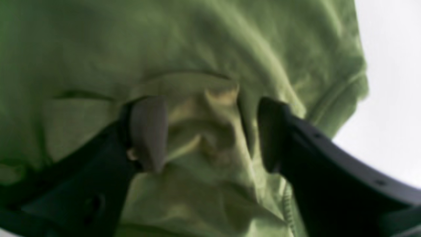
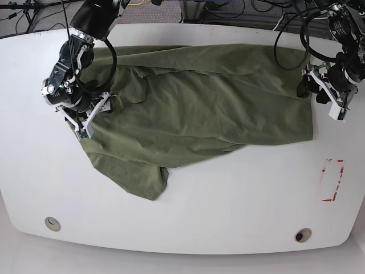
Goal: Fold the T-shirt properly
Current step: 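Lower both grippers onto the folded edge and grasp the fabric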
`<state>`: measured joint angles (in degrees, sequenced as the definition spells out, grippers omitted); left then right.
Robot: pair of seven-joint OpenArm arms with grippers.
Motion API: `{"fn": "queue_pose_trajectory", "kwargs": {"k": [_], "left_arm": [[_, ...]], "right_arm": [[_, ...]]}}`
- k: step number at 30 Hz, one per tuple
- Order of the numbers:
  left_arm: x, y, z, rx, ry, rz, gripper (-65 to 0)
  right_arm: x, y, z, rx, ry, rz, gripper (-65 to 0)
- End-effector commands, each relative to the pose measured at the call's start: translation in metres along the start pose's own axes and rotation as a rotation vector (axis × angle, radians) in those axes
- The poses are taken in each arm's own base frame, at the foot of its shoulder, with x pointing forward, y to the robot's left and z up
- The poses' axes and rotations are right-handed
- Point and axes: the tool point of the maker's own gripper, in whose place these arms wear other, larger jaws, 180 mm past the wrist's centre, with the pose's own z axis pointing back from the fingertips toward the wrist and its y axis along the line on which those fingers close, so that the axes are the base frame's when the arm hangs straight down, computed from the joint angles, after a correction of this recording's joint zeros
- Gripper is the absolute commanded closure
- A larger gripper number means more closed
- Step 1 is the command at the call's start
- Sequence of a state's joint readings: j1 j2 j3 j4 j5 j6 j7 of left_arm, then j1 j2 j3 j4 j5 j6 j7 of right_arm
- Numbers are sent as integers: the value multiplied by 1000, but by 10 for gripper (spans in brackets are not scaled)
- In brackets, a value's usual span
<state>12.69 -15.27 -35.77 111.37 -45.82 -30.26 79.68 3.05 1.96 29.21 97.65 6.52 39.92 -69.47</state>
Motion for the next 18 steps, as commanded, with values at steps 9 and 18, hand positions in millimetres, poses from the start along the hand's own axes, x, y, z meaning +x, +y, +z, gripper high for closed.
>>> {"fn": "queue_pose_trajectory", "kwargs": {"k": [9, 18], "left_arm": [[16, 4, 5, 18, -45, -32, -372], [17, 5, 5, 20, -46, -32, -372]], "right_arm": [[11, -6, -6, -10, -48, 6, -401], [0, -4, -15, 0, -10, -3, -331]]}}
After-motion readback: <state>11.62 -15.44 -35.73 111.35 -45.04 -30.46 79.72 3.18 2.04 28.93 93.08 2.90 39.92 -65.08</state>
